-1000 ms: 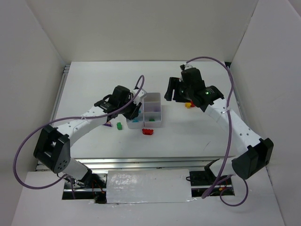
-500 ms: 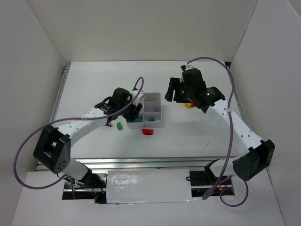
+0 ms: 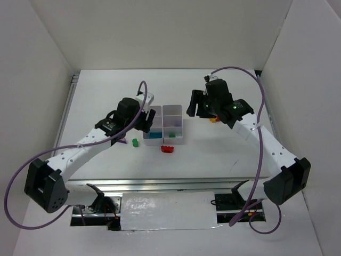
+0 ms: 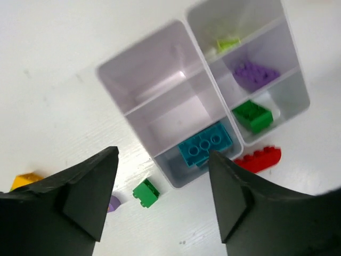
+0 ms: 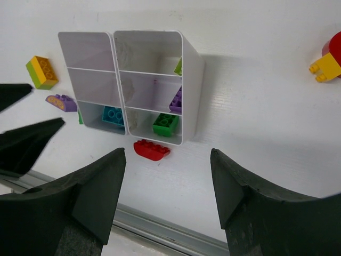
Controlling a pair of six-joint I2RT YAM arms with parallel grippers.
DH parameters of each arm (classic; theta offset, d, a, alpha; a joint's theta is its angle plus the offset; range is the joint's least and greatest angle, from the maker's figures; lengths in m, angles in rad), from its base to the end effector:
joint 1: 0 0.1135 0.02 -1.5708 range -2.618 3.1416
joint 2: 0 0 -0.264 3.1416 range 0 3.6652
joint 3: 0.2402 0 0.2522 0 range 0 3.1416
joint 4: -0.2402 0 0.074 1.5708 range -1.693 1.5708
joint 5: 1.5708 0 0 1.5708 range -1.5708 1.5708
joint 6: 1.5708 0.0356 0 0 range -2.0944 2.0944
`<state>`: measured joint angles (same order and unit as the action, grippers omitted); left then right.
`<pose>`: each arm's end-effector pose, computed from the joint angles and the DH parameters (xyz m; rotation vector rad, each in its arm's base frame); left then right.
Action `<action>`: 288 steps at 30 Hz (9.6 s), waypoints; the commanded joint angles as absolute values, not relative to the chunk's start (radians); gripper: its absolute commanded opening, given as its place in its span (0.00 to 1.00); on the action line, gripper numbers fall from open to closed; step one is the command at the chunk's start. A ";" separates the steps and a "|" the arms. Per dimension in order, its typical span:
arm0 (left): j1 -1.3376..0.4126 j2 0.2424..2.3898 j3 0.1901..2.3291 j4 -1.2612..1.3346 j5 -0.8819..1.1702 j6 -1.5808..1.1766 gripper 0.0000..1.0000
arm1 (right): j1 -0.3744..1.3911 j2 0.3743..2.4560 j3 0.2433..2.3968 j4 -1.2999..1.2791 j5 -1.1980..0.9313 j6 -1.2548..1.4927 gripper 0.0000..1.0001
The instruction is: Sort the legos into containers by color
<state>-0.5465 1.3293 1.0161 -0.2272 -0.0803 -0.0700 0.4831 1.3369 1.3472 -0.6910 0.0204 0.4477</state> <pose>0.2597 -0.1547 0.2951 0.4538 2.0730 -0.2832 0.2557 0.1333 0.3639 -0.0294 2.2950 0.4704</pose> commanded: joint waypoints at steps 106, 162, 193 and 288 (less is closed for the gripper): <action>-0.529 1.784 2.005 -0.499 0.270 -0.716 0.00 | 0.489 1.436 1.479 -0.245 -0.114 0.545 0.58; -0.531 1.749 1.931 -0.469 0.364 -0.759 0.23 | 0.563 1.351 1.201 0.359 0.066 0.514 0.00; -0.374 1.687 1.701 0.294 1.083 -0.924 0.99 | 0.275 1.229 1.152 0.457 -0.949 0.880 0.00; -0.405 1.779 1.776 -0.317 0.869 -0.332 0.00 | 0.106 1.233 1.132 0.092 -0.708 0.549 0.00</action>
<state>-0.3954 1.7725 1.7348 -0.2462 1.0031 -0.4194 0.1085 1.2770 1.1065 0.1806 -0.8463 0.6174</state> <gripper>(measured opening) 0.479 0.423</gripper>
